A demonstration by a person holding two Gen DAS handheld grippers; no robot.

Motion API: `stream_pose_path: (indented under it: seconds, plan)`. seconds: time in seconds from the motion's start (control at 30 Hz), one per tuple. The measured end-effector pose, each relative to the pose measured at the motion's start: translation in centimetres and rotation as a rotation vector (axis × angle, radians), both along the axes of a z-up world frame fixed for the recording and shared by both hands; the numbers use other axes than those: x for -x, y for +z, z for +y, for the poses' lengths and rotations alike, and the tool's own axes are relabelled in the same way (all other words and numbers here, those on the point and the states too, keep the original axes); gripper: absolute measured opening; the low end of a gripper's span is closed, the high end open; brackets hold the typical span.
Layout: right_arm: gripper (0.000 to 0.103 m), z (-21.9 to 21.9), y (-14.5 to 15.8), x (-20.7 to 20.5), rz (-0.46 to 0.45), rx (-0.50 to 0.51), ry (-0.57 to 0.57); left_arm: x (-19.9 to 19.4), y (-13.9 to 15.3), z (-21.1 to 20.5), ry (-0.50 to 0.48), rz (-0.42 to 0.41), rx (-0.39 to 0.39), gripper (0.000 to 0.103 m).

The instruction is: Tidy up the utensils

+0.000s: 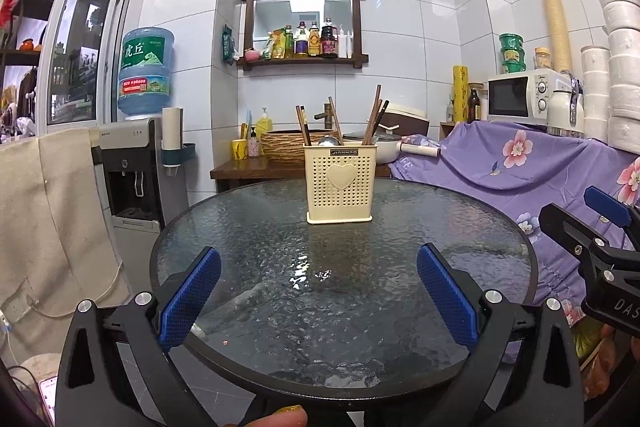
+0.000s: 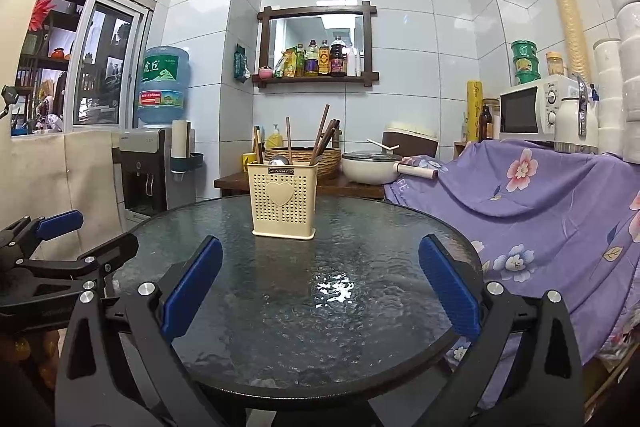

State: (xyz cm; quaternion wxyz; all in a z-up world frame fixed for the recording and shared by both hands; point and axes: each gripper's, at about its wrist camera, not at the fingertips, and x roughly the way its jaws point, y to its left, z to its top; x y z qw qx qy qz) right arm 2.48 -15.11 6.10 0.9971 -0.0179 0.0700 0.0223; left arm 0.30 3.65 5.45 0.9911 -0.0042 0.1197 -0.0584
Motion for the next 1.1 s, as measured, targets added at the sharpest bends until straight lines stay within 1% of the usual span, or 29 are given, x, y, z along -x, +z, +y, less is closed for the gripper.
stream_pose_path:
  seconds: [1.1]
  plan:
    - [0.097, -0.34, 0.14, -0.38, 0.008, 0.000, 0.004, -0.25, -0.40, 0.20, -0.002, 0.006, -0.005, 0.097]
